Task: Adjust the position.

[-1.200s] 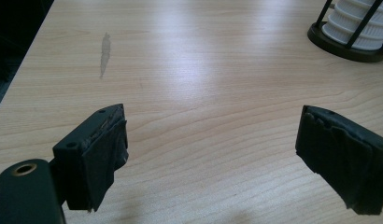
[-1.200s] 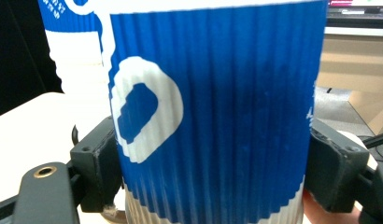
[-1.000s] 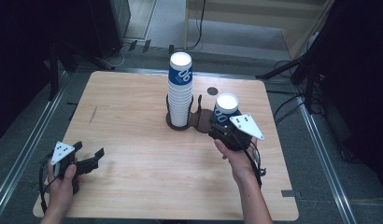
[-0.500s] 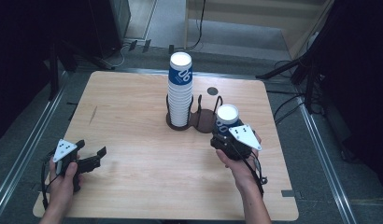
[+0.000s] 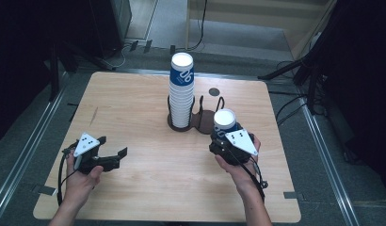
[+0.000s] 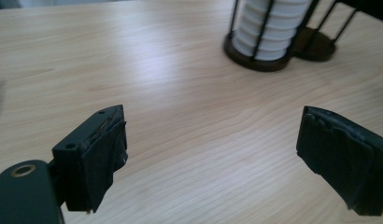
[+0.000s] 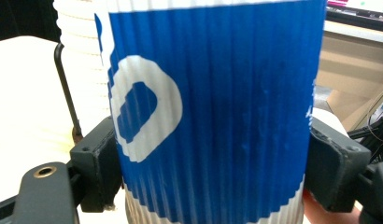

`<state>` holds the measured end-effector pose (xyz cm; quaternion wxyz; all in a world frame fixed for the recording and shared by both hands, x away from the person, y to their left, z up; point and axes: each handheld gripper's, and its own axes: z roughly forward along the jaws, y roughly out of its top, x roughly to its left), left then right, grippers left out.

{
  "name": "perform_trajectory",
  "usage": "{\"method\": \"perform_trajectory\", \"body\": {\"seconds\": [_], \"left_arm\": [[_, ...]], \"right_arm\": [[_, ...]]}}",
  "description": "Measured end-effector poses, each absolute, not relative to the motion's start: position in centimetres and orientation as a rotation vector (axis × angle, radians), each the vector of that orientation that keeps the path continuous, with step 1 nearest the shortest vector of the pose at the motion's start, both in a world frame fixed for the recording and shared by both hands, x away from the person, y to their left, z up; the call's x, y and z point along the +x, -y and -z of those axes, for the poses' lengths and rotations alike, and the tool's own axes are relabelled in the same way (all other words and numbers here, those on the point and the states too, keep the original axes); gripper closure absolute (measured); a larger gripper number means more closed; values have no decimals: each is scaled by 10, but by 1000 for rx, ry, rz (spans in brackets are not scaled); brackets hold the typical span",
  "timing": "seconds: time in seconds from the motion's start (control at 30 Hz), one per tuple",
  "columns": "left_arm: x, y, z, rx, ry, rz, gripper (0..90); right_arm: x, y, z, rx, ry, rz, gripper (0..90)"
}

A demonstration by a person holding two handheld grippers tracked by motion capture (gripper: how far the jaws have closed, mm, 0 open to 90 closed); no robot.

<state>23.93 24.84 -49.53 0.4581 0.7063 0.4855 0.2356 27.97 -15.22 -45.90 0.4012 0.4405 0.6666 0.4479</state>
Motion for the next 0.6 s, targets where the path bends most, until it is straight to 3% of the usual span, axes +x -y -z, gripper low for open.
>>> {"method": "perform_trajectory", "body": {"seconds": [0.13,0.6], "left_arm": [[246,-237,487,1751,-1158,-554,3],[254,-210,470,1716,-1063,-444,0]], "right_arm": [[278,152,457,1108,-1679,-1127,182],[269,140,460,1054,-1709,-1092,182]]}}
